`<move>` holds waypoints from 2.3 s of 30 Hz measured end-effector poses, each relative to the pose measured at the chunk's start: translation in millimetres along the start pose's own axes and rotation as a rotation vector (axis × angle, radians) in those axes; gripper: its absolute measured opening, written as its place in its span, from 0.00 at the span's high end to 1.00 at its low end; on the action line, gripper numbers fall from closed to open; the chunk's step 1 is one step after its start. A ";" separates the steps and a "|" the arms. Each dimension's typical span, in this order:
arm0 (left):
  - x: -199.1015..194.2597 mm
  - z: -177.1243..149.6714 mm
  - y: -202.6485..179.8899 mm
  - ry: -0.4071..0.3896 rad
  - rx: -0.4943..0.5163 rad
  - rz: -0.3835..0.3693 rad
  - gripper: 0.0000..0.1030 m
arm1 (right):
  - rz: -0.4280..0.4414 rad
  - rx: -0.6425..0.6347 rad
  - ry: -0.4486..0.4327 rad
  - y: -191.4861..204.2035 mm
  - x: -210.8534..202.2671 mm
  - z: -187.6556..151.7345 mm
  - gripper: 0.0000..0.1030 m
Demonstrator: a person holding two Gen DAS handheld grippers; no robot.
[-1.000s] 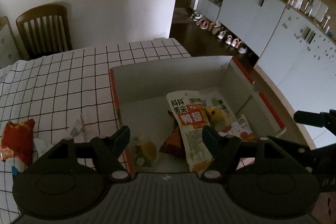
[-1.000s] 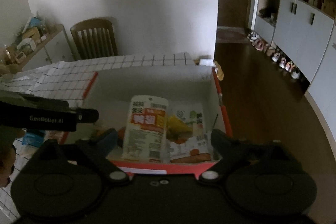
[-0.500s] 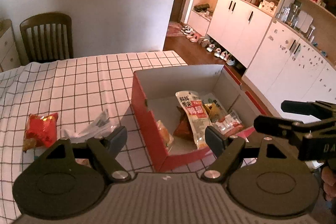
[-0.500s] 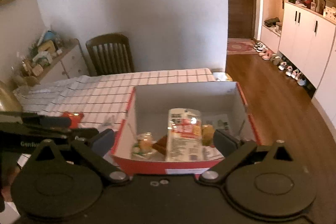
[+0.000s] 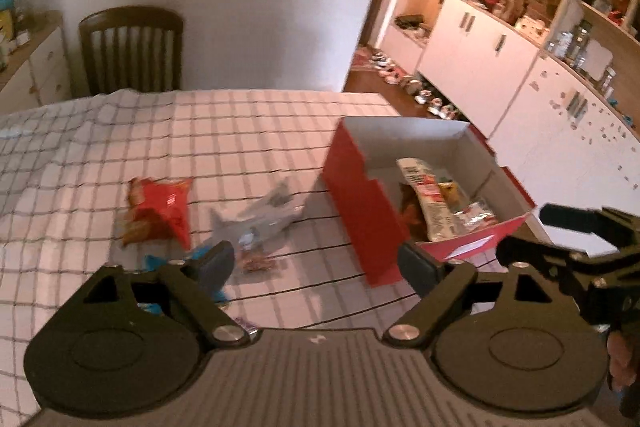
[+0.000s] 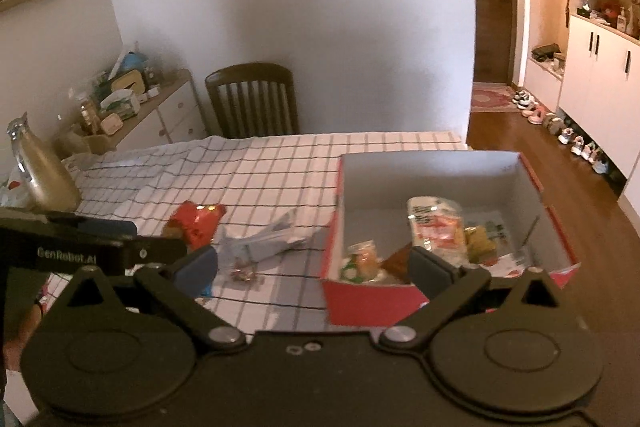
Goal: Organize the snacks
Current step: 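Withdraw both tools from the box back over the table snacks, then grasp the purple candy with the right tool while the left tool grasps the white stick snack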
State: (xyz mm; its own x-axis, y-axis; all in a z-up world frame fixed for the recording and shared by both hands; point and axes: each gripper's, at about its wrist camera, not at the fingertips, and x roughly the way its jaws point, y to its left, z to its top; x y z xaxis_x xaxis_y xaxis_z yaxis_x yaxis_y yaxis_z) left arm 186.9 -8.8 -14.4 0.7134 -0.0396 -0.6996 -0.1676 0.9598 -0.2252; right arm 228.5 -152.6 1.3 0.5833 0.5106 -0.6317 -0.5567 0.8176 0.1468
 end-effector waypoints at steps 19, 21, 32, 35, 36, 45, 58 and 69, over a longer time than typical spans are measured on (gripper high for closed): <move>21.1 -30.9 103.5 0.043 -0.003 0.050 0.01 | 0.033 -0.063 0.136 93.3 79.1 -54.7 0.07; 28.7 -37.3 110.3 0.058 0.008 0.055 0.01 | 0.042 -0.091 0.162 102.1 90.3 -60.6 0.09; 66.0 -69.5 132.2 0.147 0.073 0.046 0.02 | 0.062 -0.252 0.253 135.3 139.2 -86.4 0.31; 71.9 -72.5 134.8 0.151 0.070 0.047 0.04 | 0.064 -0.276 0.271 137.8 150.0 -89.8 0.38; 73.8 -72.8 135.6 0.154 0.071 0.045 0.06 | 0.061 -0.285 0.277 138.3 153.1 -91.1 0.39; 94.6 -77.4 133.0 0.205 0.092 -0.015 0.23 | 0.059 -0.338 0.303 140.4 175.0 -92.6 0.51; 109.0 -76.5 124.8 0.231 0.123 -0.057 0.68 | 0.082 -0.387 0.286 139.5 182.6 -91.0 0.69; 109.9 -84.3 101.5 0.244 0.173 -0.079 0.87 | 0.026 -0.294 0.279 111.8 162.2 -93.7 0.71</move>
State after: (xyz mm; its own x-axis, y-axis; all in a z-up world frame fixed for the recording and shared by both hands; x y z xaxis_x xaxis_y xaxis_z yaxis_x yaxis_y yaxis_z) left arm 190.9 60.8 -171.3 0.5321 -0.1611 -0.8312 0.0150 0.9834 -0.1809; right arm 205.5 -3.4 -156.0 0.4067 0.4055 -0.8187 -0.7381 0.6739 -0.0329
